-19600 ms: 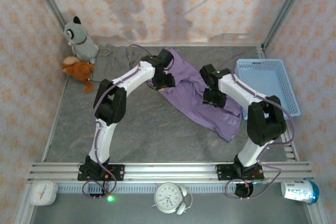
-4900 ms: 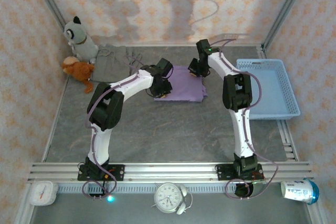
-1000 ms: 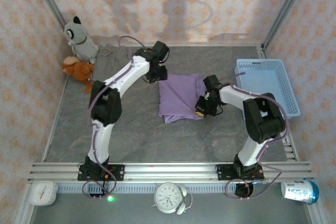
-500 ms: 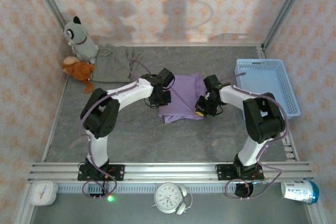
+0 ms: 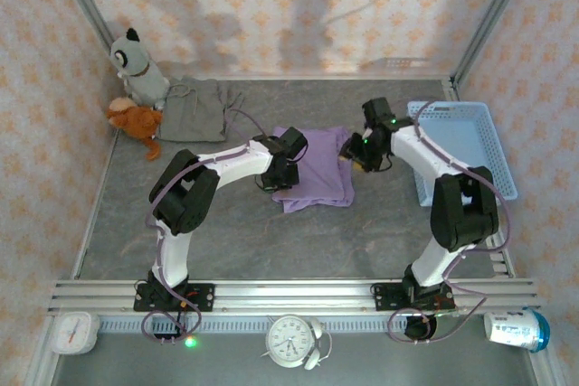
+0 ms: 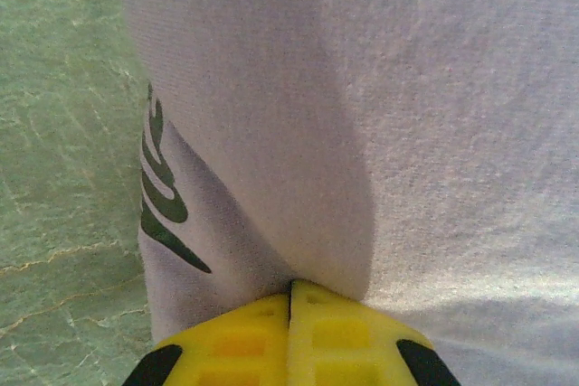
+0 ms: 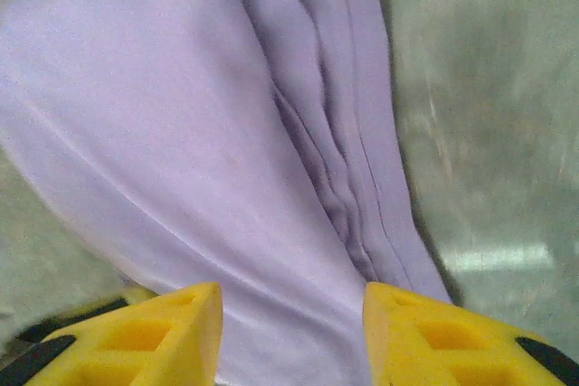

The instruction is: Fold and stack the mixed laundry pile

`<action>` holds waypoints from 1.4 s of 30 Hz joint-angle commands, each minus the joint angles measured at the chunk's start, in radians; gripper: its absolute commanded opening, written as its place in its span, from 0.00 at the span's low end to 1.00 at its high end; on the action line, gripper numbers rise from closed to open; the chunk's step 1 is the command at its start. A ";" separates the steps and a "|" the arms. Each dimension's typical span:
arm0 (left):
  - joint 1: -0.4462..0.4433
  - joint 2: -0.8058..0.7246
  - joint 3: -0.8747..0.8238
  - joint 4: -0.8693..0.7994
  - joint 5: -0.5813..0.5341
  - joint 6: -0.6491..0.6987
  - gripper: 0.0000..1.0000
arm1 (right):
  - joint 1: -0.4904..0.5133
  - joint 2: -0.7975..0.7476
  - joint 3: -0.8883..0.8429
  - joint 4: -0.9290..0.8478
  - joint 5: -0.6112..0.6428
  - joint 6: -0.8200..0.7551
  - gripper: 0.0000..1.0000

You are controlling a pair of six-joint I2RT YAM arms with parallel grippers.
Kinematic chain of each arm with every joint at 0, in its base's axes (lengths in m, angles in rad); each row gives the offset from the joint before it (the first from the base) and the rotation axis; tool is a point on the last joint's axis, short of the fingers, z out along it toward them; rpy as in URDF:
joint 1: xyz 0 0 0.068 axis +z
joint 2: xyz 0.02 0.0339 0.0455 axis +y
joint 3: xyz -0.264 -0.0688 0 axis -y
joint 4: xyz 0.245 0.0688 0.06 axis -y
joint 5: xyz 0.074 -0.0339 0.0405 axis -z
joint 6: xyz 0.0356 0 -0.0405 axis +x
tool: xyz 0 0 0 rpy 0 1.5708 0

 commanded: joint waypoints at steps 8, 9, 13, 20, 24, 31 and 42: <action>-0.016 0.039 -0.042 -0.033 -0.043 -0.010 0.02 | -0.006 0.372 0.385 -0.006 0.036 -0.099 0.36; -0.017 0.040 -0.040 -0.034 -0.045 -0.012 0.03 | -0.001 0.393 0.408 -0.004 0.037 -0.099 0.36; -0.019 0.058 -0.033 -0.046 -0.046 -0.013 0.02 | 0.010 0.487 0.489 -0.016 0.039 -0.101 0.32; -0.020 0.084 -0.022 -0.053 -0.049 -0.028 0.02 | 0.019 0.554 0.522 -0.022 0.014 -0.109 0.18; -0.020 0.106 -0.020 -0.064 -0.060 -0.051 0.02 | 0.014 0.518 0.512 -0.041 0.057 -0.119 0.00; -0.020 0.151 -0.012 -0.092 -0.079 -0.092 0.01 | -0.077 0.332 0.431 -0.103 0.117 -0.095 0.00; -0.041 0.162 0.033 -0.123 -0.076 -0.069 0.02 | -0.145 0.457 0.348 -0.069 0.179 -0.033 0.00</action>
